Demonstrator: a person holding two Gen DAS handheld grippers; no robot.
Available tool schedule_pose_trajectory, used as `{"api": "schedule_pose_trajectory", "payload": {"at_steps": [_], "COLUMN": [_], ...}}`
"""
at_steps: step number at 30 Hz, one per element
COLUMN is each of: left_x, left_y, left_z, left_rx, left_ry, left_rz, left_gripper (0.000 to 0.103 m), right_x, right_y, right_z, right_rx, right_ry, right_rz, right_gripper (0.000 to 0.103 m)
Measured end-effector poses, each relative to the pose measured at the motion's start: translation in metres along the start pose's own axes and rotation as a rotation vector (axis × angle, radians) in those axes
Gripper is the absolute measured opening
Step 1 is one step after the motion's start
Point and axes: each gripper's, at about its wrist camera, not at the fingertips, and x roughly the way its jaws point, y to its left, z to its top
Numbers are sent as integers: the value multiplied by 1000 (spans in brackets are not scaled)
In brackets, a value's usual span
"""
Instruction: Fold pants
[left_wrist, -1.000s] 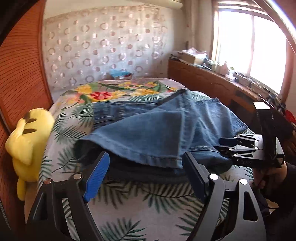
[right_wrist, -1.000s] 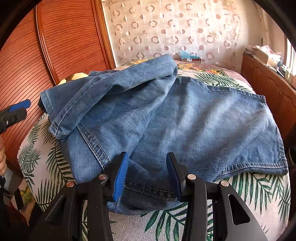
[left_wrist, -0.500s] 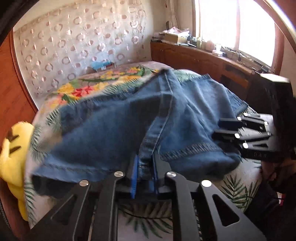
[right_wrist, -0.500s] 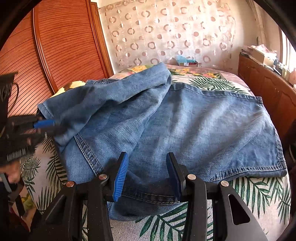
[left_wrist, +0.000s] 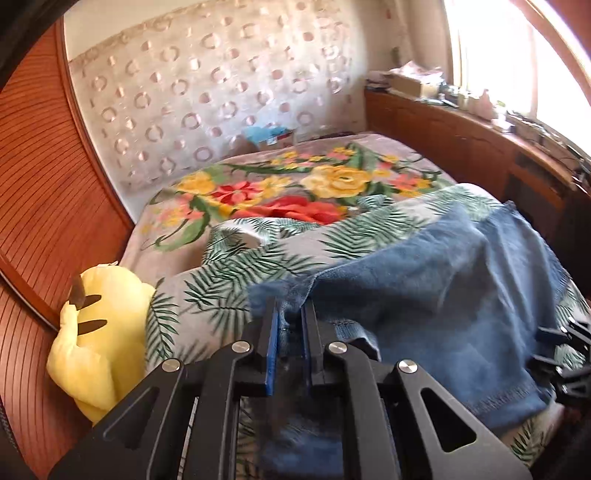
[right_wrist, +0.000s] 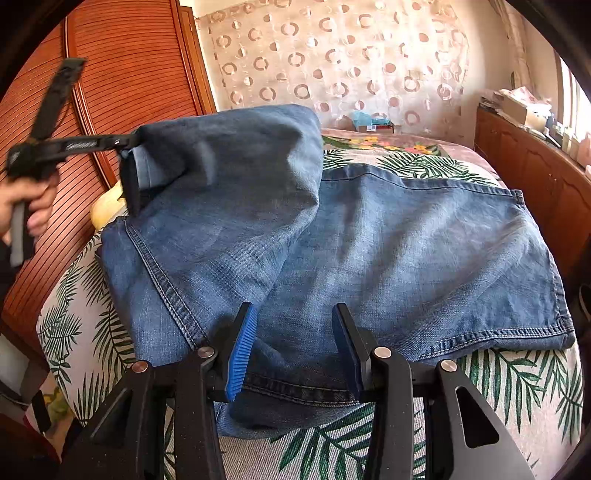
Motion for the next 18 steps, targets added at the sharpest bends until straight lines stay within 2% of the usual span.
{"api": "schedule_pose_trajectory", "payload": {"at_steps": [3,6,8,10,14,18], "left_x": [14,21,19,15,5,-5], "left_y": [5,9,11,17,23,17], "left_z": [3,2,2,-2,-15,-42], "left_rx": [-6,-10,-11,-31,-52,-48], "left_ry": [30,45,39,29,17,25], "left_rz": [6,9,27,24,13,-18], "left_gripper": [12,23,37,46,48,48], "right_x": [0,-2,-2,-2,-2,-2], "right_y": [0,-1,-2,-2,-2,-2], "right_z": [0,0,0,0,0,0], "right_rx": [-2,0,1,0,0,0], "right_ry": [1,-1,-2,-2,-3,-3], "right_rz": [0,3,4,4,2,3], "right_gripper": [44,44,44,44,44,44]}}
